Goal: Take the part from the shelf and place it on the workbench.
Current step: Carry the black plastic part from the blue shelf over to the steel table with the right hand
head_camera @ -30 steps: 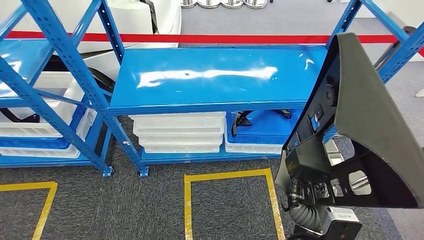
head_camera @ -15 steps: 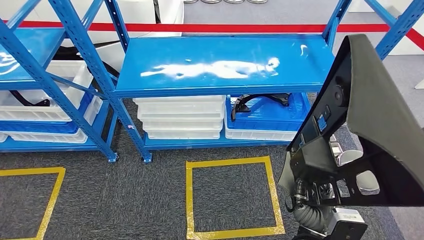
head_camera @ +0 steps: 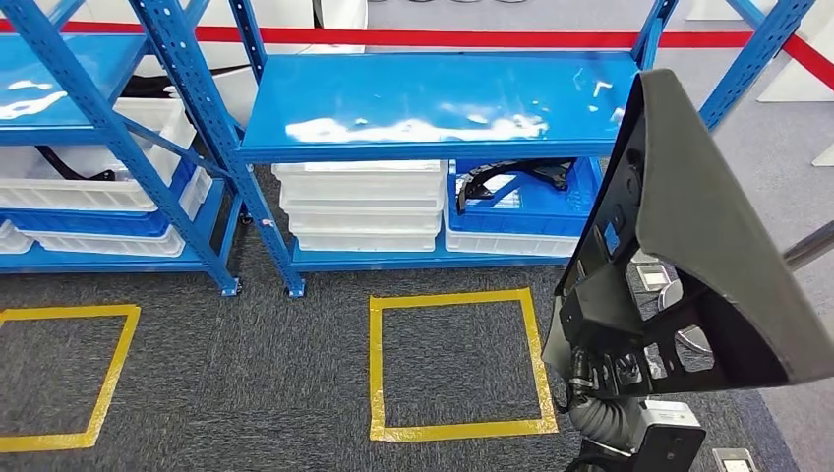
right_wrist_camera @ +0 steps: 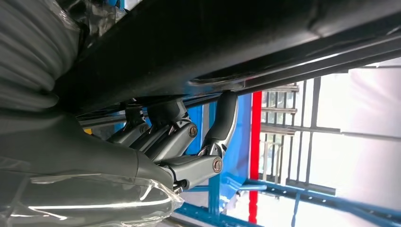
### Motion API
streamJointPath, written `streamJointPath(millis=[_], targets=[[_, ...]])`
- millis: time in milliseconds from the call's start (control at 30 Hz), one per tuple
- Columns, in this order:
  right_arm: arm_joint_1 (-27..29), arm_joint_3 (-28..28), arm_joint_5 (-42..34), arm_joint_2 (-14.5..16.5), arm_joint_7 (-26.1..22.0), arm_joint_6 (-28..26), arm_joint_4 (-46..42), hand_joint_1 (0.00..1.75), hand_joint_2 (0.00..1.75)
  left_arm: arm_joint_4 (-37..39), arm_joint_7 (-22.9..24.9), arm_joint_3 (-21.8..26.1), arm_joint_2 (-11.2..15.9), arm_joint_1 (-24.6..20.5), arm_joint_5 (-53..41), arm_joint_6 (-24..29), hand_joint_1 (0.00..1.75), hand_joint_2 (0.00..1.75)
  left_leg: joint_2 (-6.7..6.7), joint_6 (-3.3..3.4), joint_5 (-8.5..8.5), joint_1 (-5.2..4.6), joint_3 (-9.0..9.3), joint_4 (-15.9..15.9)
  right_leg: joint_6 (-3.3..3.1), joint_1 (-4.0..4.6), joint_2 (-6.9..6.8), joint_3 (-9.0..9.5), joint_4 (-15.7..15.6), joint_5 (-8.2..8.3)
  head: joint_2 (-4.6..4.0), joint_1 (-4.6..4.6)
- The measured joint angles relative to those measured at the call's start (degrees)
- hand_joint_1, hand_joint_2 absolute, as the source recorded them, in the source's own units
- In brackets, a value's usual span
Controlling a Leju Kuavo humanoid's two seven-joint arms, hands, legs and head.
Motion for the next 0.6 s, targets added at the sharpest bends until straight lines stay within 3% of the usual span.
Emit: streamJointPath(millis=[67,167,200,233,300,333,400,433,500,533,600], targets=[[-0.26,0.19,0.96,-0.22,0.74,0.00,0.18,1.75,1.75,-0.02,-0.02,0.00,-0.05,-0.02,-0.03,0.15,0.00,0.00,-0.29,0.55,1.13,0.33,-0.77,-0.30,0.80,-0.14,0.28,-1.45,2.85,-2.29,0.00,0.02],[-0.54,0.69,1.76,-0.57,1.50,0.00,0.60,1.75,1.75,-0.06,-0.02,0.01,-0.06,-0.09,-0.07,0.20,0.00,0.00,-1.04,0.75,2.49,0.41,-2.45,-0.22,1.82,-0.70,0.61,-5.62,14.07,-8.82,0.00,0.21],[-0.56,0.85,1.79,-0.68,1.57,0.00,0.76,1.75,1.75,-0.08,-0.01,0.01,-0.05,-0.06,-0.08,0.20,0.00,0.00,-1.41,0.65,2.85,0.43,-2.96,-0.18,1.99,-0.85,0.64,-6.04,16.17,-9.58,0.00,0.22],[-0.57,0.96,1.79,-0.79,1.61,0.00,0.91,1.75,1.75,-0.09,-0.01,0.01,-0.04,-0.03,-0.08,0.20,0.00,0.00,-1.85,0.50,3.16,0.47,-3.37,-0.11,2.06,-0.97,0.71,-5.39,16.05,-9.27,0.00,0.24],[-0.69,1.15,1.82,-0.97,1.64,0.00,1.10,1.75,1.75,-0.12,-0.02,0.00,-0.04,-0.03,-0.09,0.21,0.00,0.00,-2.89,0.07,3.66,0.58,-3.91,-0.02,1.96,-1.21,1.72,-0.62,9.02,-6.16,0.00,0.24],[-0.80,1.25,1.95,-1.03,1.71,0.00,1.15,1.75,1.75,-0.16,-0.02,0.00,-0.05,-0.11,-0.14,0.21,0.00,0.00,-3.41,-0.20,3.87,0.53,-4.18,0.09,1.76,-1.34,3.04,2.05,4.58,-4.89,0.00,0.24],[-1.04,1.44,2.50,-1.07,2.03,0.00,1.24,1.75,1.75,-0.26,-0.03,0.00,-0.05,-0.35,-0.33,0.24,0.00,0.00,-4.40,-0.90,4.37,0.50,-4.82,0.23,1.23,-1.49,4.93,5.02,-0.81,-3.81,0.00,0.19],[-1.14,1.55,2.90,-1.08,2.29,0.00,1.32,1.75,1.75,-0.30,-0.03,0.00,-0.02,-0.42,-0.43,0.27,0.00,0.00,-4.90,-1.33,4.66,0.52,-5.15,0.22,0.88,-1.45,5.08,5.16,-1.34,-3.93,0.00,0.17],[-1.43,1.90,3.56,-1.19,2.84,0.00,1.48,1.75,1.75,-0.34,-0.01,-0.01,0.19,-0.37,-0.53,0.33,0.00,0.00,-5.46,-2.11,5.06,0.72,-5.54,0.12,0.02,-1.40,3.77,5.01,-1.53,-3.57,0.00,0.18],[-1.65,2.18,3.86,-1.25,3.07,0.00,1.56,1.75,1.75,-0.36,0.03,-0.02,0.36,-0.31,-0.57,0.36,0.00,0.00,-4.69,-2.34,4.58,0.70,-5.90,0.75,-0.46,-1.40,3.05,5.07,-1.78,-3.32,0.00,0.13],[-2.09,2.76,4.42,-1.36,3.45,0.00,1.66,1.75,1.75,-0.43,0.19,-0.05,0.61,-0.36,-0.70,0.39,0.00,0.00,-2.03,-2.48,1.44,0.59,-8.12,5.64,-1.19,-1.30,1.52,5.10,-2.27,-2.87,0.00,-0.02]])
